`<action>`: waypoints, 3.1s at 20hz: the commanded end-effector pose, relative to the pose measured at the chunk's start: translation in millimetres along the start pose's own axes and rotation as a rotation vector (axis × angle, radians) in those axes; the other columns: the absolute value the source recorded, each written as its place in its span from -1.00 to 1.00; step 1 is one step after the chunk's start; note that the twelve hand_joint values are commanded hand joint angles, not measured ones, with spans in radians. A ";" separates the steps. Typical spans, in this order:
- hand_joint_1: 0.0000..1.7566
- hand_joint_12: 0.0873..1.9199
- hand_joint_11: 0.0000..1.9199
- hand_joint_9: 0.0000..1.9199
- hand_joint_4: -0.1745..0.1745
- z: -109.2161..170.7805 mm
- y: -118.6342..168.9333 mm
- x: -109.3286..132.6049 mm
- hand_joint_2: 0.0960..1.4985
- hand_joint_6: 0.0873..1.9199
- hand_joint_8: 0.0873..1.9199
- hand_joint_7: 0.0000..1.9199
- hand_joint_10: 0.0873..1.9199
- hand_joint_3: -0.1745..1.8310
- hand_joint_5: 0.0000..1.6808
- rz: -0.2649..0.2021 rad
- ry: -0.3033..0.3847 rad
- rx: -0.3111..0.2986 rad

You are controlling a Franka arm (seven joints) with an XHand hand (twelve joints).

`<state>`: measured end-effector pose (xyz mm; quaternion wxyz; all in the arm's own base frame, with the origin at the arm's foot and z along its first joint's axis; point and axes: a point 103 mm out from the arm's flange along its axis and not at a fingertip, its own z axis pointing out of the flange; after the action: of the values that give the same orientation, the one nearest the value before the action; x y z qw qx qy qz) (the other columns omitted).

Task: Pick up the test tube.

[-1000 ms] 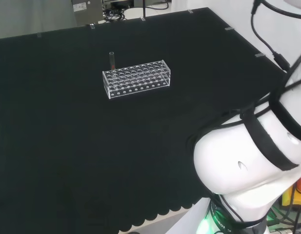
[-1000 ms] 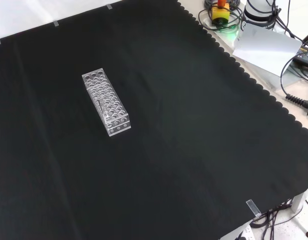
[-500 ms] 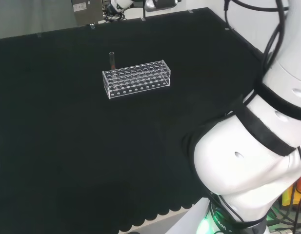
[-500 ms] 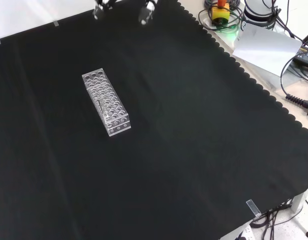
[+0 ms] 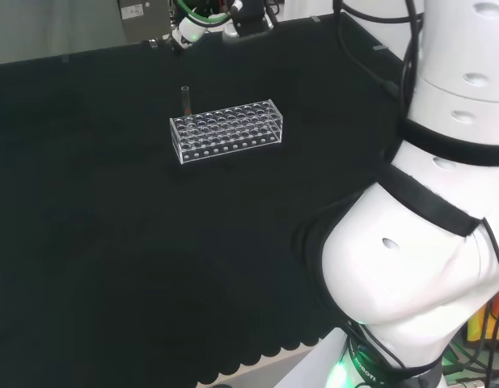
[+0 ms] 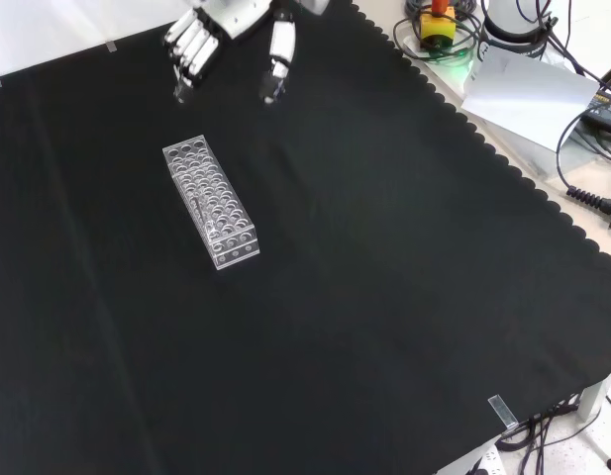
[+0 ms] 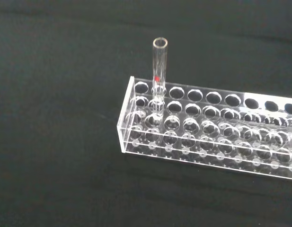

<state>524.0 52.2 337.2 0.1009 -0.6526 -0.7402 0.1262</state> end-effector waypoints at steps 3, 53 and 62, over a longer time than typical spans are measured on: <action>-0.43 0.66 -0.97 -0.77 -0.65 32.6 48.9 5.9 0.19 -1.00 -0.13 -0.71 -0.06 -0.61 -0.60 0.001 -0.016 0.074; -0.07 0.52 -0.68 -0.23 -0.74 151.3 122.0 -9.1 0.00 -0.55 -0.23 -0.13 -0.31 -0.35 -0.43 0.222 0.357 0.193; -0.04 0.52 -0.67 -0.21 -0.74 145.7 125.1 4.9 -0.02 -0.47 -0.23 -0.12 -0.31 -0.33 -0.41 0.202 0.397 0.163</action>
<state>595.1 58.4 156.1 0.2832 -0.7271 -0.6208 0.0756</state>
